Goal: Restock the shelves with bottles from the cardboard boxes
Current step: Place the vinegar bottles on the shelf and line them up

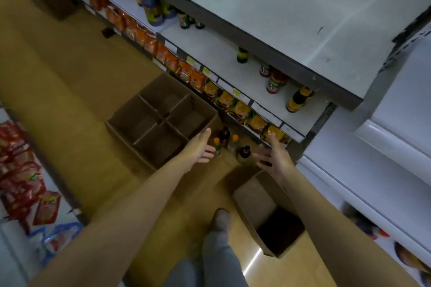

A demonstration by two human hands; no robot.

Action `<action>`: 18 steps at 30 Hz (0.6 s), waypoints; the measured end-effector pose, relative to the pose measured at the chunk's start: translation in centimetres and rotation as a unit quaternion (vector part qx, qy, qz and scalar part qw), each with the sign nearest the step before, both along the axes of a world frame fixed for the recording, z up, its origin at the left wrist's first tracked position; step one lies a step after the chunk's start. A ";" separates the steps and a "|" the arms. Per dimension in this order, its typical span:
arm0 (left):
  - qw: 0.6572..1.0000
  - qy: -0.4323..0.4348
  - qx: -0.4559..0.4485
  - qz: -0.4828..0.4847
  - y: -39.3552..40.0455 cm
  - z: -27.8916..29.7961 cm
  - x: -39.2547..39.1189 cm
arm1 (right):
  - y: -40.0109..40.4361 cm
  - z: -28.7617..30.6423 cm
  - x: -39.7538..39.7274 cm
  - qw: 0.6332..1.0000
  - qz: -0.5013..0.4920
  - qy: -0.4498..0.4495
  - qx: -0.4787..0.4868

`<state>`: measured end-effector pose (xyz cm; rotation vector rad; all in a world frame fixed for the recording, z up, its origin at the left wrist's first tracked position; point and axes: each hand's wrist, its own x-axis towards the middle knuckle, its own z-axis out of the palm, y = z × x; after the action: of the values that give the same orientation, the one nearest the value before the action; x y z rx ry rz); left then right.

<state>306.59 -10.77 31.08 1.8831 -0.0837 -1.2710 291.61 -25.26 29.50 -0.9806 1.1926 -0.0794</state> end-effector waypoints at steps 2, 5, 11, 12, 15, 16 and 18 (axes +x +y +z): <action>1.000 0.010 0.008 -0.006 -0.5 -2.0 1.0 | -0.9 -1.9 0.8 1.000 -0.001 0.016 0.004; 0.999 0.027 0.027 -0.018 -1.3 -4.5 2.3 | -1.8 -4.1 2.0 0.999 0.007 0.034 0.009; 0.999 0.039 0.024 -0.028 -4.1 -11.2 5.0 | -3.0 -10.0 4.4 0.999 0.010 0.040 -0.001; 0.998 0.037 0.021 -0.036 -4.6 -12.8 5.6 | -3.1 -11.4 5.0 0.999 0.006 0.035 -0.008; 0.997 0.035 0.027 -0.064 -5.9 -18.2 6.9 | -3.3 -16.5 6.5 1.000 0.002 0.024 -0.011; 0.996 0.031 0.029 -0.078 -6.3 -20.1 7.2 | -3.3 -18.5 6.9 1.000 0.010 0.024 -0.017; 0.995 0.024 0.024 -0.096 -7.1 -24.2 8.1 | -3.4 -22.5 7.8 0.999 0.025 0.023 -0.027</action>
<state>314.65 -17.83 6.93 1.9199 -0.2153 -1.4583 299.40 -28.63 6.97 -1.0652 1.2127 -0.0496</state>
